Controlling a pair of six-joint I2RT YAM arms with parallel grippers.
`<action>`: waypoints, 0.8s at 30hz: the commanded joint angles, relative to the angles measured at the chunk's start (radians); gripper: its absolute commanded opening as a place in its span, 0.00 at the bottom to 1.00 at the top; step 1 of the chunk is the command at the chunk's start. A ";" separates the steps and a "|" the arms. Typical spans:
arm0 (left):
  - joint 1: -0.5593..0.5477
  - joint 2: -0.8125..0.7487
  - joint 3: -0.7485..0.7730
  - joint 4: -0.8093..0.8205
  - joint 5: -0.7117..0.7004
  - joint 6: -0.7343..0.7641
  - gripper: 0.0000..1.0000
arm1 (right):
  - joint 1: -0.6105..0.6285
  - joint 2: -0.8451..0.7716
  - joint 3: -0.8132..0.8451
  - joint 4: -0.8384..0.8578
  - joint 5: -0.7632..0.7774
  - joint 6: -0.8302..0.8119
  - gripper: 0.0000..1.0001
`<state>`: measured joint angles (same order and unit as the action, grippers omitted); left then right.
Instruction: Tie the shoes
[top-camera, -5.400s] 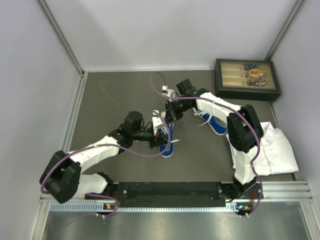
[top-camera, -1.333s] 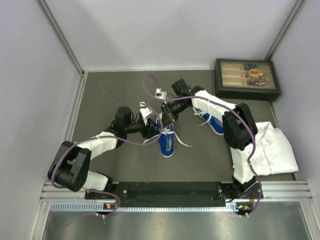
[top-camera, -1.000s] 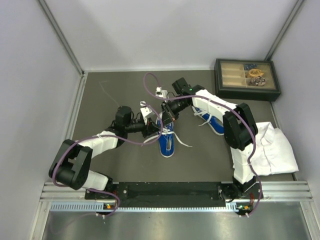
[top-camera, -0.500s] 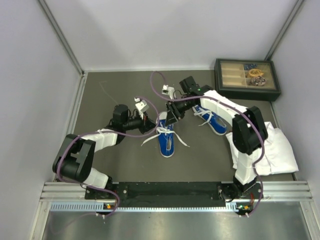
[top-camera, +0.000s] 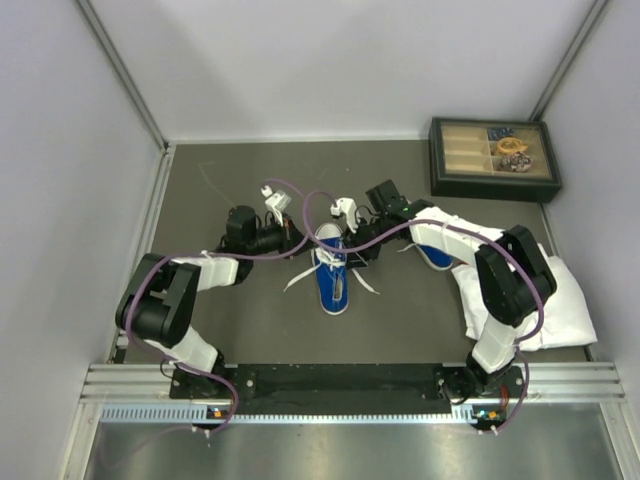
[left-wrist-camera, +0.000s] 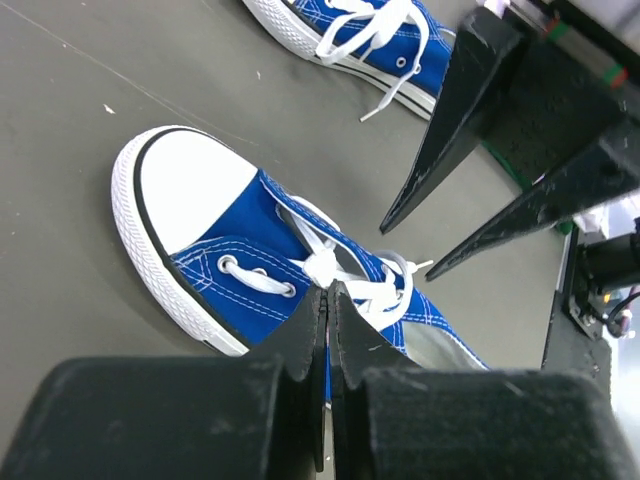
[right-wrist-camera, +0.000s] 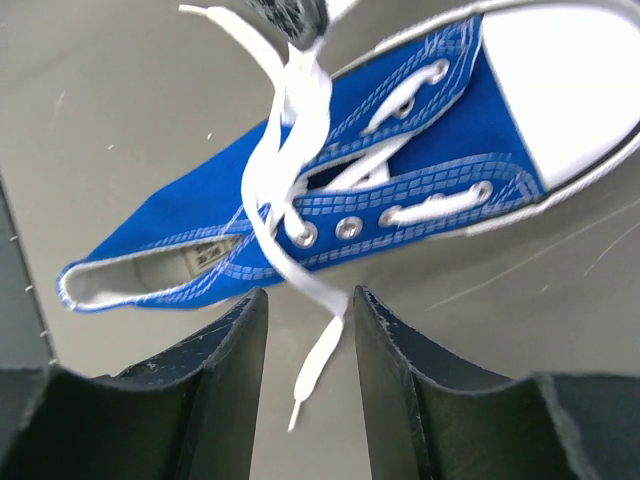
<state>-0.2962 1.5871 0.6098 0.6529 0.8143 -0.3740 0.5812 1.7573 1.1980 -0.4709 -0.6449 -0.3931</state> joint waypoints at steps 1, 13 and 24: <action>0.011 0.020 0.036 0.070 0.009 -0.054 0.00 | 0.025 -0.047 0.002 0.123 0.013 -0.056 0.40; 0.025 0.065 0.048 0.068 0.008 -0.072 0.00 | 0.029 -0.010 0.035 0.057 -0.081 -0.093 0.40; 0.032 0.079 0.051 0.065 0.005 -0.072 0.00 | 0.034 0.019 0.061 0.003 -0.108 -0.125 0.20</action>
<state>-0.2714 1.6577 0.6304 0.6666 0.8139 -0.4435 0.6003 1.7638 1.2053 -0.4610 -0.7113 -0.4889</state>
